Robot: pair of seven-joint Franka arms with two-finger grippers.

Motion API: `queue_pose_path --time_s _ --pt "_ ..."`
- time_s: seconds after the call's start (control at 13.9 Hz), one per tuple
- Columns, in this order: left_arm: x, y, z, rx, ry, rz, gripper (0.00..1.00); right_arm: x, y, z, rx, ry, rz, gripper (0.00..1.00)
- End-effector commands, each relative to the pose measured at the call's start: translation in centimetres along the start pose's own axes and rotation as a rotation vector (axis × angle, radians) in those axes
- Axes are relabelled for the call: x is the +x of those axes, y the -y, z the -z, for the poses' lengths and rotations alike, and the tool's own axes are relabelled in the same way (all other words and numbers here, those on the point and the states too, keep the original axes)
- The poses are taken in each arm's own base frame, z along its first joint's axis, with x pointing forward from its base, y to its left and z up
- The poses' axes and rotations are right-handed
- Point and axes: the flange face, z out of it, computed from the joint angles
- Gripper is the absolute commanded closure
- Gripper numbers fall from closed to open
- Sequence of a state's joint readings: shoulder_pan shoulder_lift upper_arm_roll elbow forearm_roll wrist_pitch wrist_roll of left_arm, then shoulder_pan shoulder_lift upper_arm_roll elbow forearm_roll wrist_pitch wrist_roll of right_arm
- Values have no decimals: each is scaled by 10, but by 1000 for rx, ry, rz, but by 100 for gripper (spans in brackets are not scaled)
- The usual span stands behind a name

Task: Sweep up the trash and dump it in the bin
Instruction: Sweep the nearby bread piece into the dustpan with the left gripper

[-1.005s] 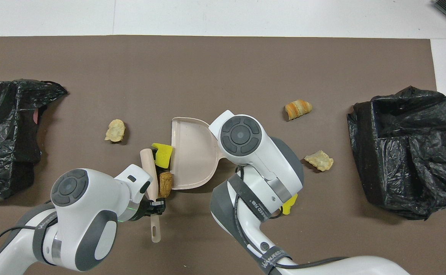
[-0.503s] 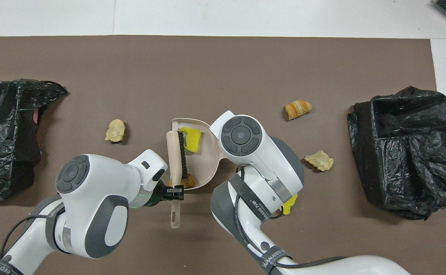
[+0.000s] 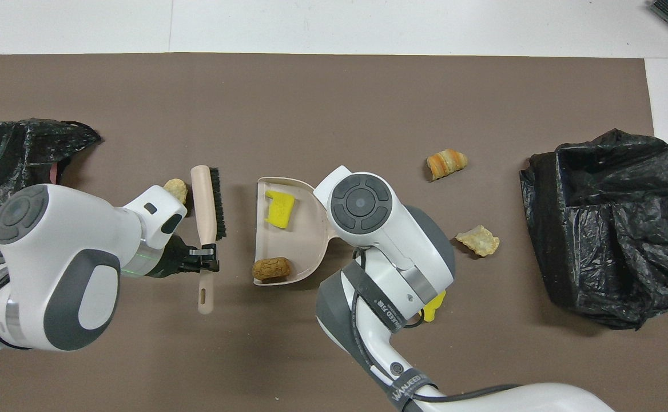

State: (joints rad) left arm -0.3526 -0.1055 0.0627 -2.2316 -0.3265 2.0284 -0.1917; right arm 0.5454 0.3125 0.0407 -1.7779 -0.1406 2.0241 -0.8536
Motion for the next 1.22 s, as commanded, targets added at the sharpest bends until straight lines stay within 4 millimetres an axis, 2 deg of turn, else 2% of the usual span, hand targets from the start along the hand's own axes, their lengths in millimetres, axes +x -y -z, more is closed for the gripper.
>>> queue_pose_path --time_s 0.0,0.14,0.29,0.36,0.5,0.65,0.72,0.93,1.08,1.15 --pt "15 32 11 92 -24 3 100 1 1 2 -29 -37 2 100" --pt "28 73 16 175 -42 24 100 2 0 2 -32 -47 -48 100" --pt "41 102 4 217 -30 51 100 5 8 -1 15 -76 -148 100" --pt "46 110 -2 218 -26 53 100 4 9 -3 28 -82 -152 100" --pt "50 111 -13 222 -4 -16 100 3 9 -4 29 -81 -139 100" --pt "48 94 -30 233 27 -63 100 5 12 -8 35 -76 -126 100" --pt "44 73 -39 234 36 -102 100 5 12 -8 39 -71 -125 100" --pt "29 29 -56 211 61 -171 100 5 14 -6 37 -66 -98 100" --pt "10 -22 -68 202 61 -253 100 3 14 -7 39 -57 -64 100" --pt "4 -39 -73 185 46 -276 100 3 14 -7 39 -57 -63 100"
